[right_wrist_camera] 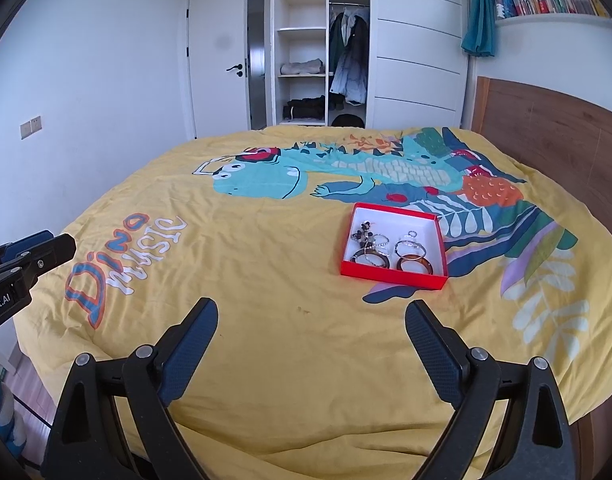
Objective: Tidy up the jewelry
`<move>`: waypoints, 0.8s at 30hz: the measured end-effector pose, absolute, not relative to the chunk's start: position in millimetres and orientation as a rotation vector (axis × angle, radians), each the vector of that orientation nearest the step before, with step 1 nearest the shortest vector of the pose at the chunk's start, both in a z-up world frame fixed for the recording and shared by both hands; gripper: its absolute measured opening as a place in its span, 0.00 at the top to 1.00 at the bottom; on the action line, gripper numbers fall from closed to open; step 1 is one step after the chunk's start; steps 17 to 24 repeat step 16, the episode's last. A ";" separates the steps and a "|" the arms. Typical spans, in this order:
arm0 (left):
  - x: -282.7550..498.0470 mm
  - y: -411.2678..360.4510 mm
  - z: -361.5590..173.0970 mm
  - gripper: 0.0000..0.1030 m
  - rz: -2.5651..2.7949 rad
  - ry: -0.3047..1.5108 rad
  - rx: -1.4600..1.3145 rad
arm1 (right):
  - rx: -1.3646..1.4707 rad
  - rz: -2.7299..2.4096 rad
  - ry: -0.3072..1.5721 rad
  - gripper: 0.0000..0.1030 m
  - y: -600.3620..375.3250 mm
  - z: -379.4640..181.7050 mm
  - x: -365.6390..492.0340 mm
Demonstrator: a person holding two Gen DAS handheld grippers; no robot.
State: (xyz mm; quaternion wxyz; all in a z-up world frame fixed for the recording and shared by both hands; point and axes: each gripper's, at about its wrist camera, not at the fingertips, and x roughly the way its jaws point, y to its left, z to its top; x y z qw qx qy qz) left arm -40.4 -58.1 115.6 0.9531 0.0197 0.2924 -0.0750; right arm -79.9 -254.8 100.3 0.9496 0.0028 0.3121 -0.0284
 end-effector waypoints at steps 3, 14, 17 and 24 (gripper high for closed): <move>-41.0 -58.3 114.4 0.64 -0.153 0.595 0.041 | 0.006 -0.058 0.635 0.09 -255.5 100.0 -80.1; -43.0 -59.6 111.3 0.63 -0.156 0.599 0.041 | 0.006 -0.058 0.635 0.08 -256.4 100.2 -80.2; -43.0 -59.8 111.3 0.63 -0.155 0.599 0.041 | 0.006 -0.058 0.635 0.08 -256.9 100.1 -80.2; -43.0 -59.8 111.3 0.63 -0.155 0.599 0.041 | 0.006 -0.058 0.635 0.08 -256.9 100.1 -80.2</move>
